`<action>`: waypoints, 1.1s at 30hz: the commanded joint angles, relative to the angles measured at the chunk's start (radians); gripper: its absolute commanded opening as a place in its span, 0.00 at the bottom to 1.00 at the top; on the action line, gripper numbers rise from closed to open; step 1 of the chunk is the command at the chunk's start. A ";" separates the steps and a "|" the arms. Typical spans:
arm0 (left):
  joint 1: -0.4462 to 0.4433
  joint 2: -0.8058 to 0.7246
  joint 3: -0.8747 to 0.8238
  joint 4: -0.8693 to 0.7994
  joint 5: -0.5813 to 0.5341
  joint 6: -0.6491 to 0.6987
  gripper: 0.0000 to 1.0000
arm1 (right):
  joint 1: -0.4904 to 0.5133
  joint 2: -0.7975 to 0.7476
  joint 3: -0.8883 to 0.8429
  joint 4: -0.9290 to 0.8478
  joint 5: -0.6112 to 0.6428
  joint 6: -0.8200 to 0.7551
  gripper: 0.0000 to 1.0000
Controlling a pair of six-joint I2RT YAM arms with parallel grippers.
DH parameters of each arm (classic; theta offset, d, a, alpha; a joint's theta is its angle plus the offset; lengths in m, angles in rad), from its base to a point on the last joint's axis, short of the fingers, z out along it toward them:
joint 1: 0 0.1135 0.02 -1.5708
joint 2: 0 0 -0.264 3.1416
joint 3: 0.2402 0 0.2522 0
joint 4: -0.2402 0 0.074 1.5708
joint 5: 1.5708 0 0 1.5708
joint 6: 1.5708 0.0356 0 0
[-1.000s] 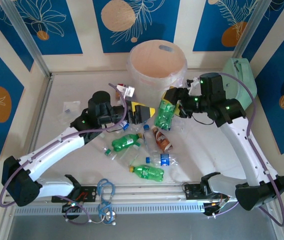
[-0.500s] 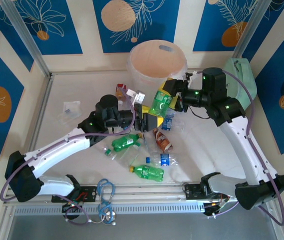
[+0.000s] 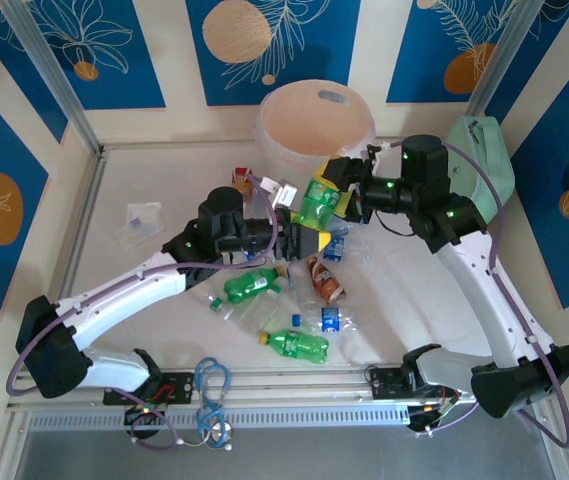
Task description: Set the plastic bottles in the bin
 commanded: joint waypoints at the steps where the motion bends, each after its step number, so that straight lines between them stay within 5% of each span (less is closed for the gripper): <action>1: -0.011 -0.007 0.030 0.022 -0.012 0.022 0.71 | 0.007 -0.008 -0.018 0.015 -0.013 0.012 0.57; 12: -0.011 -0.031 0.025 -0.028 -0.090 0.059 0.54 | -0.006 -0.024 -0.016 -0.001 0.002 0.007 0.63; 16: -0.010 -0.041 0.026 -0.058 -0.129 0.073 0.52 | -0.032 -0.035 0.018 -0.078 0.027 -0.037 0.79; 21: -0.007 -0.066 0.070 -0.239 -0.333 0.171 0.57 | -0.116 -0.098 0.070 -0.272 0.142 -0.162 0.90; 25: 0.019 -0.017 0.241 -0.453 -0.490 0.274 0.58 | -0.175 -0.165 0.029 -0.395 0.208 -0.237 0.91; 33: 0.119 0.316 0.822 -0.767 -0.482 0.321 0.57 | -0.185 -0.276 -0.150 -0.477 0.248 -0.271 0.91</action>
